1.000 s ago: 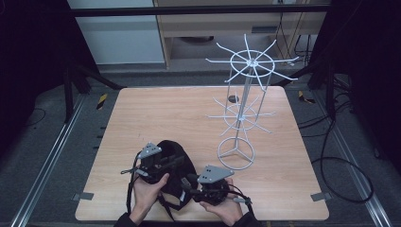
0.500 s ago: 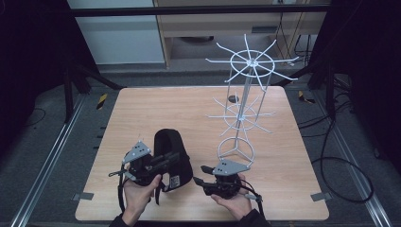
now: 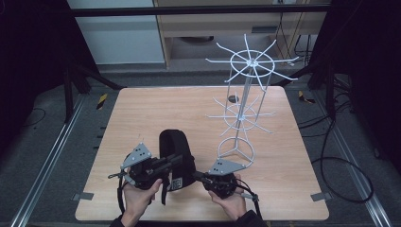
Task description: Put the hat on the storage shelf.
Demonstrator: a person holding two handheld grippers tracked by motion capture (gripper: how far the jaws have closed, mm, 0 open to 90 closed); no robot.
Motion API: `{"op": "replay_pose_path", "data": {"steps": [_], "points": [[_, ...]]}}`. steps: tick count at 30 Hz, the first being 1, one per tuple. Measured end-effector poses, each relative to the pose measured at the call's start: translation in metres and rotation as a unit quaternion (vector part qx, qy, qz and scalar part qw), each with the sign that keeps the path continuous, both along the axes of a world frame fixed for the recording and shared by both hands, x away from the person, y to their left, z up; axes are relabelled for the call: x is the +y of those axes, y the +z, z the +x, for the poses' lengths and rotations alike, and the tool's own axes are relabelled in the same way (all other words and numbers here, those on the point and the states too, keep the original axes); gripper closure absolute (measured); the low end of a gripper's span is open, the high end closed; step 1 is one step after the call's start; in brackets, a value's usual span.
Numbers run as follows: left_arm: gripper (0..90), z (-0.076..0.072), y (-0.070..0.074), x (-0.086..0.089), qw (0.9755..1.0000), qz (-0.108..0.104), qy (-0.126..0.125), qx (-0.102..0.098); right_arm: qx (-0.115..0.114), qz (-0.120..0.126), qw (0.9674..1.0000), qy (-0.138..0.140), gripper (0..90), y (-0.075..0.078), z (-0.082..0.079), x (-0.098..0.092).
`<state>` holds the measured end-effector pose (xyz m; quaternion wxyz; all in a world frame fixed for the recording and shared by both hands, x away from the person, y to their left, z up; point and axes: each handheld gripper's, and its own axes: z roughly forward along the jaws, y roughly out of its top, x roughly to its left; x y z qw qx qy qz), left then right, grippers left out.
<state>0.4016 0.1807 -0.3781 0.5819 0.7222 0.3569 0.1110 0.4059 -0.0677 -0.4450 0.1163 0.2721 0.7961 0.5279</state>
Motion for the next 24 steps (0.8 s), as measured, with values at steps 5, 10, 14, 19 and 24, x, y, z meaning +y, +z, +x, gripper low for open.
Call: {"op": "replay_pose_path", "data": {"steps": [5, 10, 14, 19, 24], "points": [[81.7, -0.004, 0.001, 0.007, 1.0, -0.004, 0.001, -0.006, -0.055, -0.039, 0.9973, -0.03, 90.0, 0.016, -0.007, -0.001], [81.6, -0.009, -0.007, 0.016, 1.0, 0.003, 0.007, 0.0, -0.077, -0.065, 0.9942, -0.038, 90.0, 0.021, -0.011, 0.001], [81.6, -0.013, -0.019, 0.029, 0.9997, 0.011, 0.014, 0.017, -0.088, -0.089, 0.9916, -0.032, 90.0, 0.021, -0.013, 0.009], [80.0, -0.019, -0.038, 0.054, 0.9982, 0.022, 0.035, 0.043, -0.087, -0.115, 0.9895, -0.007, 89.7, 0.017, -0.013, 0.029], [78.5, -0.02, -0.052, 0.078, 0.9954, 0.037, 0.068, 0.057, -0.08, -0.122, 0.989, 0.02, 89.4, 0.013, -0.011, 0.055]]}}
